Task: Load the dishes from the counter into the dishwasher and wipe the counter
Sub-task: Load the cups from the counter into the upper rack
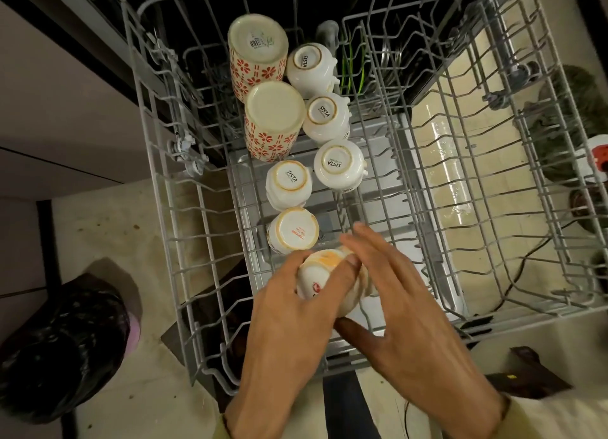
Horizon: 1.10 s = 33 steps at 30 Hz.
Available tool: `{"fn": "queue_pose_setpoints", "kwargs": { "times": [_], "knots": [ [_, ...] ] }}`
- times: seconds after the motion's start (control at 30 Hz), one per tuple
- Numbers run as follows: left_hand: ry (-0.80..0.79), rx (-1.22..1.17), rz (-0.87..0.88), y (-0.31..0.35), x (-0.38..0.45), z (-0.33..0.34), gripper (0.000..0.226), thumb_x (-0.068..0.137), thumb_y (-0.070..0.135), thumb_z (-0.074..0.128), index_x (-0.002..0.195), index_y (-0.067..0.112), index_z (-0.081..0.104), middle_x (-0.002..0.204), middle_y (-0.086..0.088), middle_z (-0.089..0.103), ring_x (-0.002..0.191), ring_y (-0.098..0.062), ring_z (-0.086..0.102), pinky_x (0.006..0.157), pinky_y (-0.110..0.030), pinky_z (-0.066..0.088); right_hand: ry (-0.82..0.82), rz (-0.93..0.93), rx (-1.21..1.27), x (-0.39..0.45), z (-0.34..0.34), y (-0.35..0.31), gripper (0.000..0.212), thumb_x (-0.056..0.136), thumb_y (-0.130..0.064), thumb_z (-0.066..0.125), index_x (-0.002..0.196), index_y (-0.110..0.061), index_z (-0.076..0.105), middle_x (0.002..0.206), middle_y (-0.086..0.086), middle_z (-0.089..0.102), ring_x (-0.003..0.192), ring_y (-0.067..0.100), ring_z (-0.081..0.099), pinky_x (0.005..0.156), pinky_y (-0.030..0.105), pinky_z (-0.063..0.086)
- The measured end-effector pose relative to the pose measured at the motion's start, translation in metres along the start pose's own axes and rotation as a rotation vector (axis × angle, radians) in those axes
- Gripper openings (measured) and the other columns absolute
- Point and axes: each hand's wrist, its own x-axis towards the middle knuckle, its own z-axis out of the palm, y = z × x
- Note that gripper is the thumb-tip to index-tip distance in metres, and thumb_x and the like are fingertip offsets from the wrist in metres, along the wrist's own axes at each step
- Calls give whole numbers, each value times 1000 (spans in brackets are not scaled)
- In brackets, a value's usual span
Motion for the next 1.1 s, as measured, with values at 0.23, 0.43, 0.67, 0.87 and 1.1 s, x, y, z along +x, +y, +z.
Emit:
{"fn": "queue_pose_setpoints", "kwargs": {
  "times": [0.23,0.43,0.67,0.87,1.1],
  "knots": [
    [-86,128,117,5,5,0,55,64,85,58,106,50,54,100,25,65,92,7,62,73,-16,52,11,-102,-50,27,-16,20,72,71,-54,67,135,-32,43,122,-20,54,115,0,46,95,12,36],
    [-56,40,130,1,4,-3,70,70,68,57,135,44,47,103,23,63,93,7,60,69,-14,52,107,88,160,51,-21,43,73,66,-55,74,129,-37,42,114,-28,53,110,-6,53,88,7,43],
    [3,-2,115,-10,3,-13,49,75,58,58,121,41,58,102,29,64,91,3,64,68,-7,48,129,121,138,69,-11,57,75,71,-34,84,135,-23,46,118,-17,54,109,2,54,90,8,43],
    [2,-13,112,-15,1,-17,50,73,57,57,120,40,58,100,29,65,89,3,65,67,-6,49,124,115,125,76,-4,61,74,72,-34,84,135,-21,45,115,-17,53,109,4,54,93,16,44],
    [-10,-21,115,-20,-1,-15,49,75,56,57,119,37,60,98,25,66,89,1,65,68,-7,49,75,111,119,83,7,69,73,73,-32,84,133,-21,44,116,-14,54,110,5,54,91,8,40]
  ]
}}
